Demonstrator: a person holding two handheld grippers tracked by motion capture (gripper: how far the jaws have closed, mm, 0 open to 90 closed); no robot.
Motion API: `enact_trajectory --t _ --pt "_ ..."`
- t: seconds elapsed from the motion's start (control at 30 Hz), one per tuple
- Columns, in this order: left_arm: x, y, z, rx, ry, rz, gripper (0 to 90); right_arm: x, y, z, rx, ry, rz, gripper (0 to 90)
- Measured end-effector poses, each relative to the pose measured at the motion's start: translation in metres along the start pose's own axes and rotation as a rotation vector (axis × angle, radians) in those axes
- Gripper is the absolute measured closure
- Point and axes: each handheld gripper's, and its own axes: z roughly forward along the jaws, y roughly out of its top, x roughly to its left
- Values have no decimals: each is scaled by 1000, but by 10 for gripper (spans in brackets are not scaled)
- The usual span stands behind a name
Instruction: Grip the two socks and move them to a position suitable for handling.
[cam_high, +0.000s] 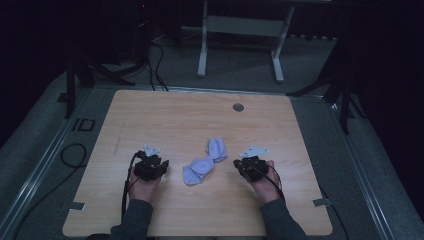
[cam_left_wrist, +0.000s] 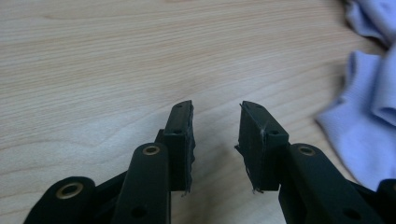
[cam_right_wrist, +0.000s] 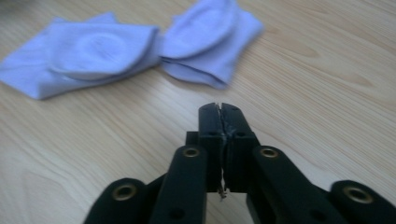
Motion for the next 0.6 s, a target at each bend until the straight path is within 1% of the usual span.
enact_trajectory --t 0.17,0.2,0.23,0.3,0.33,0.47,0.53,0.6 --pt "-3 0 -3 0 -26 14 659 17 13 8 3 38 -47 896" --pt "-3 0 -3 7 -36 17 658 21 16 10 1 48 -61 896" --pt "-3 0 -2 12 -42 19 657 24 19 11 1 56 -65 896" --pt "-5 0 -3 16 -41 34 657 31 25 15 -3 69 -77 895" --pt "-6 0 -3 14 -47 38 657 35 27 16 -8 77 -88 895" --pt "-11 0 -5 7 -51 59 659 49 36 24 -10 111 -104 892" --pt "-12 0 -7 2 -55 71 659 55 38 29 -5 130 -110 889" --pt "-14 0 -9 -12 -62 82 659 60 39 35 9 136 -116 886"
